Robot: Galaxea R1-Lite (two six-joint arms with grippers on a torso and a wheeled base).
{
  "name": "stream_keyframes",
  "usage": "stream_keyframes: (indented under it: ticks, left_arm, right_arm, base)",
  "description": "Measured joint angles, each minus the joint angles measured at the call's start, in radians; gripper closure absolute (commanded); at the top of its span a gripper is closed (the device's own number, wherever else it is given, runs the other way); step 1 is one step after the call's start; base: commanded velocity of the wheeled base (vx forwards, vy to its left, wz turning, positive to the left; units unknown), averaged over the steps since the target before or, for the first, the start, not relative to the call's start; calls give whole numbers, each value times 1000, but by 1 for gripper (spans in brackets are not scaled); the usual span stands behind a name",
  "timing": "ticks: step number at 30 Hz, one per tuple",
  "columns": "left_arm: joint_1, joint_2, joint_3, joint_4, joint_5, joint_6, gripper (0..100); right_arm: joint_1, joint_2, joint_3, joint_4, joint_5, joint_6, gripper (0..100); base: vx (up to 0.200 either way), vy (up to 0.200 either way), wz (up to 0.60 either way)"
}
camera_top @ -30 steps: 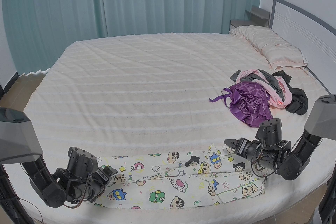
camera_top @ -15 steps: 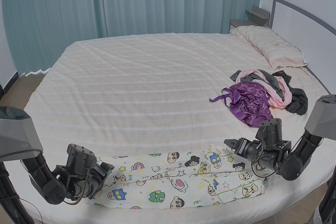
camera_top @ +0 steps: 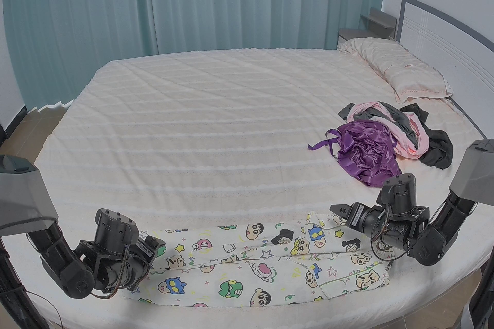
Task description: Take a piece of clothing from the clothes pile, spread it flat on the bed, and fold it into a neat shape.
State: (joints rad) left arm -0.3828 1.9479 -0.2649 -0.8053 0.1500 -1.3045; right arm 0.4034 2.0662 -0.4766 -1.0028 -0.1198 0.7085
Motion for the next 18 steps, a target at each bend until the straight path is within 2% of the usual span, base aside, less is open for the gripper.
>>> stream_keyframes:
  ticks: [9,10,18]
  left_arm:
    - [1,15,11,9,1,-2,0]
    - [1,16,11,10,1,-2,100]
    - [23,36,1,23,1,-2,100]
  right_arm:
    - [-1,-3,5,0,0,0,0]
    - [0,-4,5,0,0,0,0]
    - [0,-13,10,1,-1,-6,0]
  base:
    - [0,0,0]
    - [0,0,0]
    - [0,0,0]
